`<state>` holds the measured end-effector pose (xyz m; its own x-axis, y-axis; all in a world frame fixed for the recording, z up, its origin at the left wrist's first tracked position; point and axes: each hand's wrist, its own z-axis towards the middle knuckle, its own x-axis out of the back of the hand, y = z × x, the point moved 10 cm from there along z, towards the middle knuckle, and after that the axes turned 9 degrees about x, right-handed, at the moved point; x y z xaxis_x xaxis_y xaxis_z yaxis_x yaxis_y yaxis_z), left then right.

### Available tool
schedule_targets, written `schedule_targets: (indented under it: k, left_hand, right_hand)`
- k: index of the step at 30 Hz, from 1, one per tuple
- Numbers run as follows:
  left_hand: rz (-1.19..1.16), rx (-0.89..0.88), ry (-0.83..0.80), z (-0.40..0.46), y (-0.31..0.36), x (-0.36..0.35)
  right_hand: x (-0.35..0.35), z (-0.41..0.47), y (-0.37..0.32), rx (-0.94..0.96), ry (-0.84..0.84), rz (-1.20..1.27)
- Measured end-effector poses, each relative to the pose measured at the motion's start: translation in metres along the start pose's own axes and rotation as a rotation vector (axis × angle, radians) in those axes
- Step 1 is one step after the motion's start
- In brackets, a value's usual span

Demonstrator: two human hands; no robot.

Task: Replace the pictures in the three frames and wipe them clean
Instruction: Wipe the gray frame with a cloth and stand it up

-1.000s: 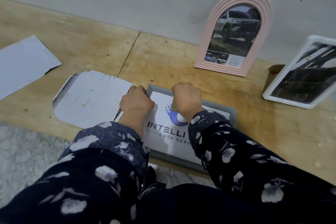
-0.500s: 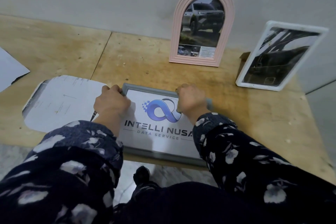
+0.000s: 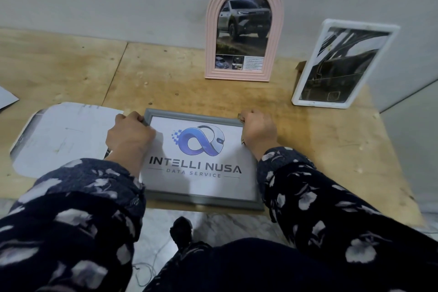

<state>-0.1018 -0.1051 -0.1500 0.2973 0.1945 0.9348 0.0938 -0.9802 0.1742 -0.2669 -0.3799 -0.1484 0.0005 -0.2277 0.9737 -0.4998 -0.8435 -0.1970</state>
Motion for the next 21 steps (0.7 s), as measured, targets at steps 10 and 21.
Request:
schedule_targets:
  k: [10,21]
  left_hand:
    - [-0.018,0.001,-0.008,0.002,-0.002,-0.002]
    - [-0.075,-0.009,-0.004,0.007,-0.005,-0.004]
  right_hand:
    - [0.006,-0.004,0.029,-0.137,0.015,0.073]
    - [0.005,-0.016,0.082,-0.603,0.132,0.643]
